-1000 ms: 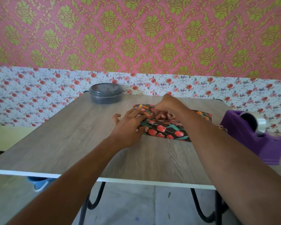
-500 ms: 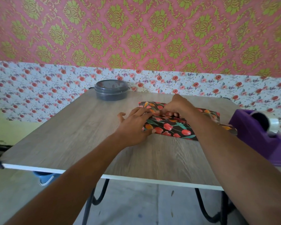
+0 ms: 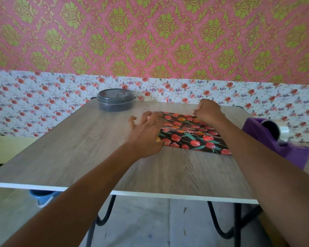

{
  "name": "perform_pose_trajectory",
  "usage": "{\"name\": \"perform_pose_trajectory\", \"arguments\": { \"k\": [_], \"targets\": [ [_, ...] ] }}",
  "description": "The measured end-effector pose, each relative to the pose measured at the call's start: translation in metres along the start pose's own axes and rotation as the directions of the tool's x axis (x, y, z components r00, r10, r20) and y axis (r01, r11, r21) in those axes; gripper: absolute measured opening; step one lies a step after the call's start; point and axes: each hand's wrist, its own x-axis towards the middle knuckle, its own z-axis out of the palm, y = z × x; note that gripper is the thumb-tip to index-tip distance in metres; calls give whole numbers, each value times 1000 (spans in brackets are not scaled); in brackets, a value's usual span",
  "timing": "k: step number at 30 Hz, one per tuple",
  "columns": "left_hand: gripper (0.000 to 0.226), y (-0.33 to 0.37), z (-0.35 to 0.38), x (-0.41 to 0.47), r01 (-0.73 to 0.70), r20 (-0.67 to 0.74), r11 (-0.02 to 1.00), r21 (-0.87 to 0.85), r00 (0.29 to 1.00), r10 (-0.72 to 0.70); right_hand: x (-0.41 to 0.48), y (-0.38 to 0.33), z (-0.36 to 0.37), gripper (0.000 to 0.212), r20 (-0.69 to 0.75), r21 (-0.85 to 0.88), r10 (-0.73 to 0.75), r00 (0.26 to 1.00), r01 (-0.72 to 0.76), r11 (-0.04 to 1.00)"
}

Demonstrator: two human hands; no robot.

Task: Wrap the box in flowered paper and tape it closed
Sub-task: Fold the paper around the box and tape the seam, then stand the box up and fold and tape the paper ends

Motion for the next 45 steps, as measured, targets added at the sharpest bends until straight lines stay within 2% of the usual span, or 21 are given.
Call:
{"name": "perform_pose_trajectory", "arguments": {
  "k": [2, 5, 7, 9, 12, 16, 17, 19, 21, 23, 26, 28, 30, 33, 36, 37, 41, 43, 45],
  "targets": [
    [69, 7, 1, 4, -62, -27, 998, -17, 998, 61, 2, 19, -2, 15, 37, -90, -49, 998, 52, 995],
    [58, 15, 7, 11, -153, 17, 985, -85, 988, 155, -11, 38, -11, 23, 248, -204, -40, 968, 93, 975],
    [53, 18, 12, 15, -171, 1, 983, -62, 985, 172, -16, 42, -17, 34, 277, -174, -41, 960, 93, 980],
    [49, 17, 14, 18, -106, -49, 994, -37, 993, 104, -21, 42, -26, 50, 248, -132, -43, 968, 78, 988],
    [51, 8, 15, 20, -29, -54, 996, -87, 998, 24, -25, 50, -36, 55, 280, 47, -83, 956, 73, 996],
    [65, 0, 19, 10, -85, 13, 966, -244, 996, 91, -34, 73, -37, 30, 325, 257, -101, 940, 16, 966],
    [71, 1, 20, 6, -85, 35, 961, -261, 995, 98, -38, 79, -34, 30, 315, 314, -96, 944, -8, 949],
    [80, 2, 24, -2, -73, 44, 948, -309, 995, 91, -51, 90, -27, 42, 312, 470, -67, 948, -93, 878],
    [79, 2, 26, -7, -83, 25, 946, -315, 995, 96, -67, 102, -25, 49, 340, 624, -52, 939, -184, 759],
    [78, -1, 26, -9, -76, 23, 944, -322, 996, 88, -79, 109, -26, 47, 348, 747, -71, 935, -231, 623],
    [76, -4, 21, -9, -91, -73, 839, -536, 995, 61, -95, 118, -35, 30, 280, 897, -122, 952, -214, 388],
    [68, -2, 15, -8, -74, -89, 743, -665, 996, 20, -107, 118, -36, 30, 193, 943, -236, 952, -115, 311],
    [63, 5, 2, -10, -68, -93, 681, -729, 996, 0, -119, 113, -35, 36, 68, 934, -279, 958, 37, 355],
    [53, 14, -14, -12, -67, -68, 625, -778, 997, 23, -128, 91, -40, 55, -91, 900, -244, 966, 184, 396],
    [45, 22, -32, -15, -54, -36, 555, -830, 998, 43, -133, 70, -56, 32, -252, 857, -249, 935, 335, 391],
    [46, 24, -37, -16, -54, -38, 551, -833, 998, 40, -135, 61, -64, 35, -283, 841, -251, 926, 366, 399],
    [48, 32, -60, -24, -66, -64, 536, -841, 998, 21, -138, 38, -85, 61, -344, 795, -253, 904, 424, 433],
    [42, 37, -69, -28, -83, -76, 551, -831, 996, 35, -139, 30, -88, 60, -316, 837, -246, 916, 391, 383],
    [34, 41, -77, -30, -67, -44, 565, -822, 998, 55, -139, 27, -87, 56, -302, 840, -248, 920, 380, 387]
  ]
}}
